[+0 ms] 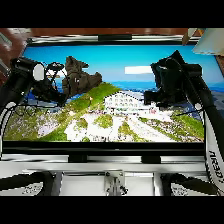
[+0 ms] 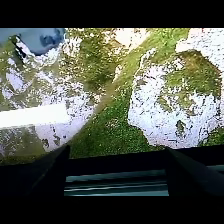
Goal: Fold the shirts.
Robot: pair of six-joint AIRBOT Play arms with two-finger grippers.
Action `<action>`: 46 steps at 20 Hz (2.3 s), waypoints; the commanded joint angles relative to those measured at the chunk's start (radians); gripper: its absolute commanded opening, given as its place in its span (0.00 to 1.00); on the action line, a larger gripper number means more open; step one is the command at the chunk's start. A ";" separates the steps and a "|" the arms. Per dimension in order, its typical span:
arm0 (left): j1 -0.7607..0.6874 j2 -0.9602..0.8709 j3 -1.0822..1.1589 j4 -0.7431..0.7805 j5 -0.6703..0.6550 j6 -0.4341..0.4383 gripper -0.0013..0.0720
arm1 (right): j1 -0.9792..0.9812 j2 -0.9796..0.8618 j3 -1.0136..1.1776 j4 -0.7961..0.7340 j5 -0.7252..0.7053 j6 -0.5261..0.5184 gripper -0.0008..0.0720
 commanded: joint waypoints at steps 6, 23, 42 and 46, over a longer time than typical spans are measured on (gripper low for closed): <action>-0.001 -0.003 0.001 0.000 0.073 0.000 0.99 | 0.000 0.000 0.000 0.004 -0.037 -0.016 0.94; 0.132 -0.457 0.359 -0.110 0.445 -0.121 0.99 | 0.000 -0.001 -0.001 -0.029 0.199 -0.026 0.94; 0.016 -0.032 0.572 -0.132 0.427 0.013 0.07 | 0.000 0.210 0.099 -0.097 0.154 -0.079 0.94; -0.110 0.283 0.459 -0.132 0.483 -0.111 0.07 | 0.000 0.410 0.199 -0.159 0.146 -0.077 0.94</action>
